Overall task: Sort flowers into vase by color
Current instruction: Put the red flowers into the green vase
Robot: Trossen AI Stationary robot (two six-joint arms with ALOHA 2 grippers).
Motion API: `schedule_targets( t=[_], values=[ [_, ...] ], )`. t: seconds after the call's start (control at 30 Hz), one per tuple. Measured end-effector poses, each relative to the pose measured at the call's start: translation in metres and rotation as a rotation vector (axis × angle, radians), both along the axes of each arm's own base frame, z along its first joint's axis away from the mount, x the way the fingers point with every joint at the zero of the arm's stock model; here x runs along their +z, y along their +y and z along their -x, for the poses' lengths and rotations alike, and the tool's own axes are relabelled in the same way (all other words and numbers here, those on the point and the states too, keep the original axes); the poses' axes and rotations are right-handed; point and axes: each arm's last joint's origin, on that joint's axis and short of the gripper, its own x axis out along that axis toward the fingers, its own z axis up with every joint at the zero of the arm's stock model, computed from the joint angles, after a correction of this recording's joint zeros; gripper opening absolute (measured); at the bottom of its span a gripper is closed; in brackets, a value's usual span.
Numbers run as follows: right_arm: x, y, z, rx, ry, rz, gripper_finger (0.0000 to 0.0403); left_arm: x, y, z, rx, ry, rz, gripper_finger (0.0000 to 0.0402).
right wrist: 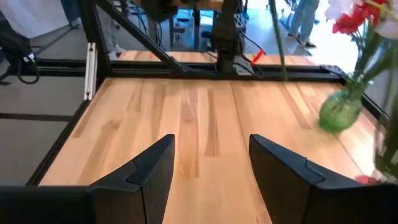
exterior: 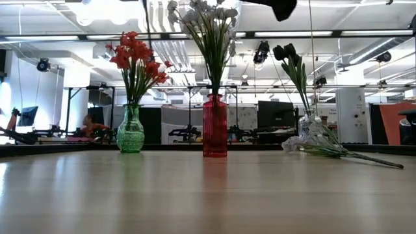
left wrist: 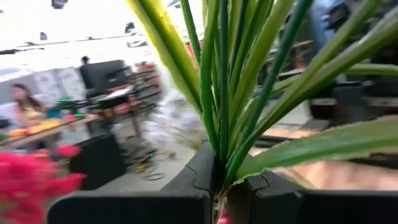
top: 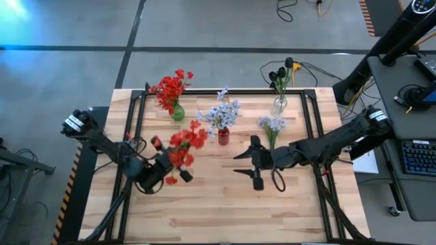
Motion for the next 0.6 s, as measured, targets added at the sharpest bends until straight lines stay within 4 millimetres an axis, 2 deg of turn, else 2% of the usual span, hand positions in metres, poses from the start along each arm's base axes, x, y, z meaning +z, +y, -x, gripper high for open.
schedule_targets(
  t=[0.2,0.4,0.6],
  values=[
    [0.007,-0.004,0.011,-0.020,0.016,0.004,0.0201,0.022,0.013,0.016,0.066,0.055,-0.039,0.0000],
    [0.010,-0.011,0.016,-0.101,0.026,0.099,0.0201,0.044,0.027,0.030,0.030,0.002,-0.074,0.0000],
    [0.021,-0.032,0.021,-0.154,0.001,0.146,0.0201,0.052,0.043,0.034,0.017,0.043,-0.159,0.0000]
  ],
)
